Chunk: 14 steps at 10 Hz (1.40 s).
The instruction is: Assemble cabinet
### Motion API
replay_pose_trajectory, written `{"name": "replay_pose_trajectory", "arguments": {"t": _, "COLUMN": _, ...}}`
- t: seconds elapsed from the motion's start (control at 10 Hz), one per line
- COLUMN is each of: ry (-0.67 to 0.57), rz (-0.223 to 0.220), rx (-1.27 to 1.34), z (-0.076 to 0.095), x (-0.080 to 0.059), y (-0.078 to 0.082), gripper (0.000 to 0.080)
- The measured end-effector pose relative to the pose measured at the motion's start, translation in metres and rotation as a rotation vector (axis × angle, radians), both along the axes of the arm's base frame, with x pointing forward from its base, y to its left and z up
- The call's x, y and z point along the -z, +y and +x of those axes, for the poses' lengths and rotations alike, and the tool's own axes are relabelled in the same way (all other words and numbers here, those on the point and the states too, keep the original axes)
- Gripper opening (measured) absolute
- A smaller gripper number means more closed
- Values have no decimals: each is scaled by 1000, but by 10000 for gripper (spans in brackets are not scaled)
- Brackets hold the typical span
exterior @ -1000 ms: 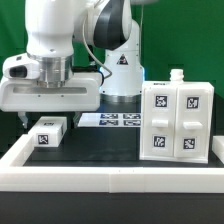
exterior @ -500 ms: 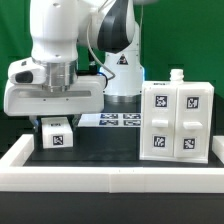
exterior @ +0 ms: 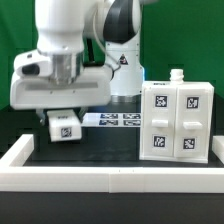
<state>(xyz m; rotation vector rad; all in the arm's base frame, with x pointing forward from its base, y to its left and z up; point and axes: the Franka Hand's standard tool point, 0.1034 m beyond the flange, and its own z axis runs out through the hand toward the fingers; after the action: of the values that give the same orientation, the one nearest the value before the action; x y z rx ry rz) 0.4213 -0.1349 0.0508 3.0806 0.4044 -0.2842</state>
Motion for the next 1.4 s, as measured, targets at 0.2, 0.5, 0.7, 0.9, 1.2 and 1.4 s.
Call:
{"name": "replay_pose_trajectory", "arguments": {"t": 0.2, "ry": -6, "rz": 31, "rx": -2, "z": 6, "x": -37, "y": 26, "gripper": 566}}
{"name": "replay_pose_trajectory", "arguments": {"t": 0.5, "ry": -14, "rz": 42, "rx": 7, "z": 19, "x": -64, "y": 44, "gripper": 566}}
{"name": "replay_pose_trajectory", "arguments": {"t": 0.7, "ry": -4, "rz": 41, "rx": 7, "z": 17, "x": -60, "y": 44, "gripper": 566}}
{"name": "replay_pose_trajectory", "arguments": {"t": 0.9, "ry": -1, "rz": 42, "rx": 5, "z": 17, "x": -62, "y": 47, "gripper": 566}}
{"name": "replay_pose_trajectory", "arguments": {"t": 1.2, "ry": 50, "rz": 57, "rx": 40, "z": 35, "x": -109, "y": 87, "gripper": 566}}
{"name": "replay_pose_trajectory", "arguments": {"t": 1.4, "ry": 27, "rz": 44, "rx": 43, "z": 52, "x": -121, "y": 115, "gripper": 566}}
